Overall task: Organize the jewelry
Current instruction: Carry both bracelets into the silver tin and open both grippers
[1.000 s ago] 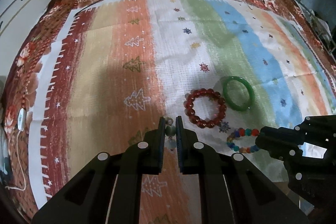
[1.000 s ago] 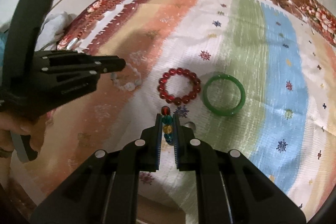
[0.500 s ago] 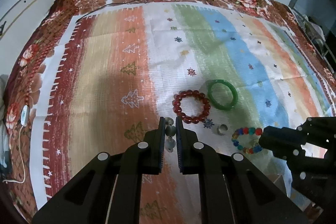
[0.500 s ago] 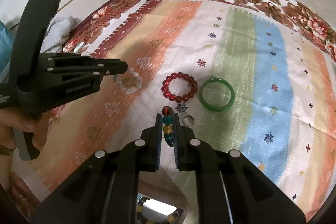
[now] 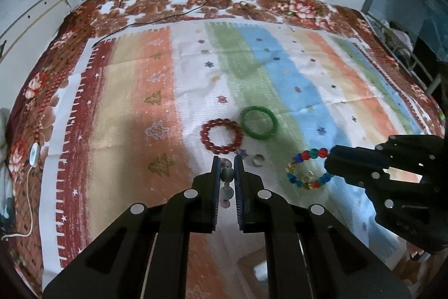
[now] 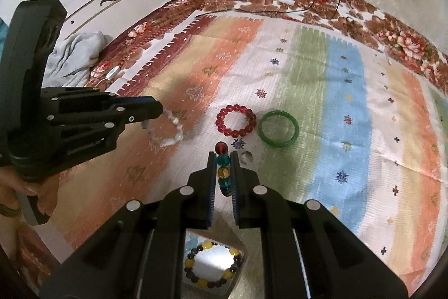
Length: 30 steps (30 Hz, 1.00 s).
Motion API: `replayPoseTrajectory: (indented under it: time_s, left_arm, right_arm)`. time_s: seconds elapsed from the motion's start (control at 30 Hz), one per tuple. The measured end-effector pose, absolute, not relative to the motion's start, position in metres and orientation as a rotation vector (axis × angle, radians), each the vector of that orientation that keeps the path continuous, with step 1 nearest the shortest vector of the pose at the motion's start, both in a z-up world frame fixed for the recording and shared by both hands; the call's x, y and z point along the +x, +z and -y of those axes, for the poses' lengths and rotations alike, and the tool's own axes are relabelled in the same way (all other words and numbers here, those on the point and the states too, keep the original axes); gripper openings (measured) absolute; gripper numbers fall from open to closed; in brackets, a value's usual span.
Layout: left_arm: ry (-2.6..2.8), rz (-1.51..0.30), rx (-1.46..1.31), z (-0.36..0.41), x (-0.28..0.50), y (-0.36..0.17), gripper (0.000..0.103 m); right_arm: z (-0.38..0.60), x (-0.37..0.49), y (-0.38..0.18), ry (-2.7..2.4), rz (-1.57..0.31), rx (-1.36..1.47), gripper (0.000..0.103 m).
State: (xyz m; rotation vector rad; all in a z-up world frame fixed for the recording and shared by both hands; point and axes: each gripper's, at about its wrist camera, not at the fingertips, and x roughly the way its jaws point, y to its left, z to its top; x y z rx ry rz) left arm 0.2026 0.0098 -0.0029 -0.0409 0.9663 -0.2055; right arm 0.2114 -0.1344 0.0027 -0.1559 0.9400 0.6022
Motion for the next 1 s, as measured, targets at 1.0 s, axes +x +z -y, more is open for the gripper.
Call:
replayPoseTrajectory:
  time_s: [1.0]
  left_arm:
    - [-0.355, -0.875, -0.009, 0.02, 0.114, 0.02, 0.009]
  right_arm:
    - [0.152, 0.13, 0.008, 0.667, -0.904, -0.147, 0.011]
